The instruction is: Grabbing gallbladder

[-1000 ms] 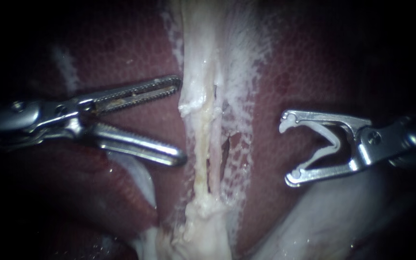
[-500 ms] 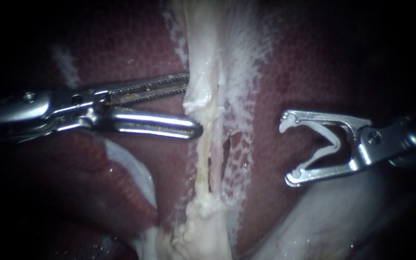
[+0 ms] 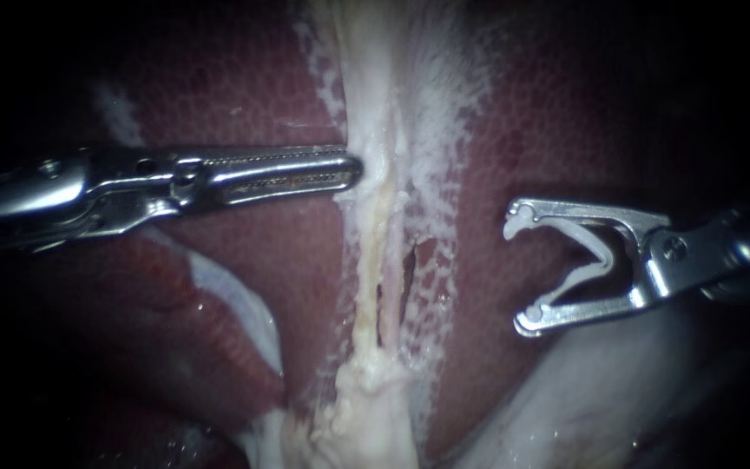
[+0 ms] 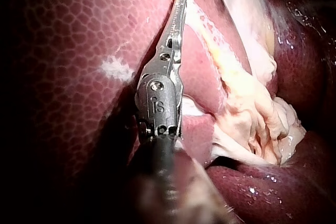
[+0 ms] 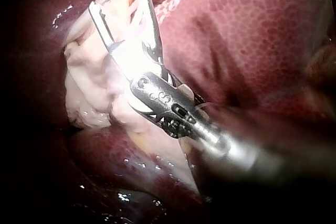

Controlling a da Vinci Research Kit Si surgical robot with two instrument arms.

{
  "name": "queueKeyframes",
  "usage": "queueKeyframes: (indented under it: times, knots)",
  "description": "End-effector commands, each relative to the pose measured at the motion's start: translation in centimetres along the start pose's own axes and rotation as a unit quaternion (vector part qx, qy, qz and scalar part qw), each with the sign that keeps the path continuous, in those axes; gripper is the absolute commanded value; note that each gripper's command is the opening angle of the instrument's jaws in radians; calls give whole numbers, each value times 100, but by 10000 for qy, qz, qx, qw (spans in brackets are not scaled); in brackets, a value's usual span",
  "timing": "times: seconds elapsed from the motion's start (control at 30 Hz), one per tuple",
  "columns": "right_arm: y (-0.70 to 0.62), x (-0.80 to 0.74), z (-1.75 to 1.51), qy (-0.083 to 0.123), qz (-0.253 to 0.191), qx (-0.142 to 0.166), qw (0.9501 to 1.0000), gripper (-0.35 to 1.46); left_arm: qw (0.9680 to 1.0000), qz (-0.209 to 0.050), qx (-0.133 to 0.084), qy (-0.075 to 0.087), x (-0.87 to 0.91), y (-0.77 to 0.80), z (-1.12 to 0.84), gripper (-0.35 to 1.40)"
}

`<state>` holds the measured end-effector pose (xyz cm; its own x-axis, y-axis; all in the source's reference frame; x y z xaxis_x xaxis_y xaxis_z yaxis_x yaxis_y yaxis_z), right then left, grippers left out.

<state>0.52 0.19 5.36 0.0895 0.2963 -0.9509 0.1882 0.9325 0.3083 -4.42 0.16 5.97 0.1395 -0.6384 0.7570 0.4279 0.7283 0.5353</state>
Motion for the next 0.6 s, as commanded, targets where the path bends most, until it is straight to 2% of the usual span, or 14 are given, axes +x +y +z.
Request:
queueKeyframes:
  times: [0.03,0.6]
  knots:
    - [0,0,0,0,0,1,10000,60,10000,-2,-8,-1,0,0,0,-35]
    - [0,0,0,1,0,2,10000,60,10000,-39,-47,-6,0,-3,-1,-35]
